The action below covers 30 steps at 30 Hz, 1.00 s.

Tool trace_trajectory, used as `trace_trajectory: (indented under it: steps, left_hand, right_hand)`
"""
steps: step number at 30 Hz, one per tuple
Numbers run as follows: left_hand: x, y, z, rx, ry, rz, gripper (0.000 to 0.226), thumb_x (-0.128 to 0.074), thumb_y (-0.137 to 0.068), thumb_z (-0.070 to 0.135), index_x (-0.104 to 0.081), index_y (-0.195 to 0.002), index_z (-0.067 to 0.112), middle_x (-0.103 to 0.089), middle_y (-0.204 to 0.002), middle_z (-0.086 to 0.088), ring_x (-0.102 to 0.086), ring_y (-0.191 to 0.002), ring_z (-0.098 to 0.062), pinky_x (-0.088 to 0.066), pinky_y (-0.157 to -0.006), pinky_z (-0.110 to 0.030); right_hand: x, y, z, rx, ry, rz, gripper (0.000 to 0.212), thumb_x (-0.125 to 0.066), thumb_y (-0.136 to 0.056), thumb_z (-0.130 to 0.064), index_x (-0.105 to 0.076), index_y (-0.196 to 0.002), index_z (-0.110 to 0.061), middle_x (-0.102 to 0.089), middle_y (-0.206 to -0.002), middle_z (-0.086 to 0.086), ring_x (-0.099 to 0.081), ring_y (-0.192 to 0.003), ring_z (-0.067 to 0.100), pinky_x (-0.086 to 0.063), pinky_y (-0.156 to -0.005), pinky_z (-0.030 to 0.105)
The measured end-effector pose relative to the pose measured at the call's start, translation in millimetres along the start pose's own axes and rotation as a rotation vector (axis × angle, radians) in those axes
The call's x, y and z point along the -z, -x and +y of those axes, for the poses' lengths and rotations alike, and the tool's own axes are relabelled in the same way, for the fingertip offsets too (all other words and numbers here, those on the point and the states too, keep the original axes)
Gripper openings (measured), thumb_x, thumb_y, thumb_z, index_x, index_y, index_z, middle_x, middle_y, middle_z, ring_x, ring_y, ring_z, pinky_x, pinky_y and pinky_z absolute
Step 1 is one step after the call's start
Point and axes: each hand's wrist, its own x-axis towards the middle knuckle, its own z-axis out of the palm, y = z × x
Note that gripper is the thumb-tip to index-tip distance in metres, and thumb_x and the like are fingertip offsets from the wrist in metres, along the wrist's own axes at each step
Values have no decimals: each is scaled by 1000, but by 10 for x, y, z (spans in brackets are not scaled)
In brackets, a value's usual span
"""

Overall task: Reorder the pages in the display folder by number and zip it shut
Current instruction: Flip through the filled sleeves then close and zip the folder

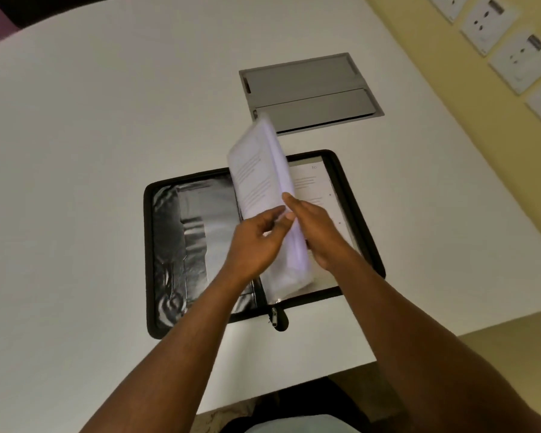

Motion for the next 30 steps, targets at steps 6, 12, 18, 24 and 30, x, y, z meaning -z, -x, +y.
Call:
trace_trajectory:
  steps: [6, 12, 18, 24, 30]
  left_hand:
    - [-528, -247, 17, -66, -74, -191, 41, -53, -99, 30, -54, -138, 18, -55, -139, 1, -52, -119, -2, -37, -103, -17]
    - [-942, -448, -198, -11, -197, -354, 62, -53, -98, 36, -24, -153, 28, -40, -152, 0, -47, -132, -18, -33, -102, -19]
    - [-884, -393, -477, -105, -357, -304, 67, -50, -98, 41, -17, -155, 26, -22, -160, 0, -23, -146, -18, -24, -119, -35]
    - [-417, -406, -1005, -22, -1069, -225, 79, -40, -92, 65, -3, -154, 33, 16, -162, -8, 11, -148, -32, 5, -118, -45]
    - [-438, -406, -1127, 9, -1094, -316, 85, -42, -89, 69, 1, -154, 35, 20, -161, -6, 15, -148, -30, 5, -118, -45]
  right_hand:
    - [809, -160, 133, -85, -69, 127, 32, -64, -91, -22, -64, -119, -5, -70, -108, 16, -68, -97, 31, -57, -84, 39]
    - [1210, -373, 409, -29, 388, 259, 45, -68, -89, -19, -53, -131, -16, -65, -115, 5, -65, -98, 22, -56, -86, 37]
    - [1170, -473, 689, 145, 733, 322, 30, -60, -95, -19, -62, -122, -7, -57, -128, 9, -54, -116, 20, -42, -94, 27]
    - [1021, -360, 804, 33, 416, 435, 53, -38, -102, -45, -62, -80, -3, -63, -78, 11, -59, -76, 23, -45, -68, 24]
    - [1196, -343, 825, -176, 194, 321, 30, -61, -93, -39, -66, -92, -9, -69, -86, 6, -67, -83, 23, -56, -77, 35]
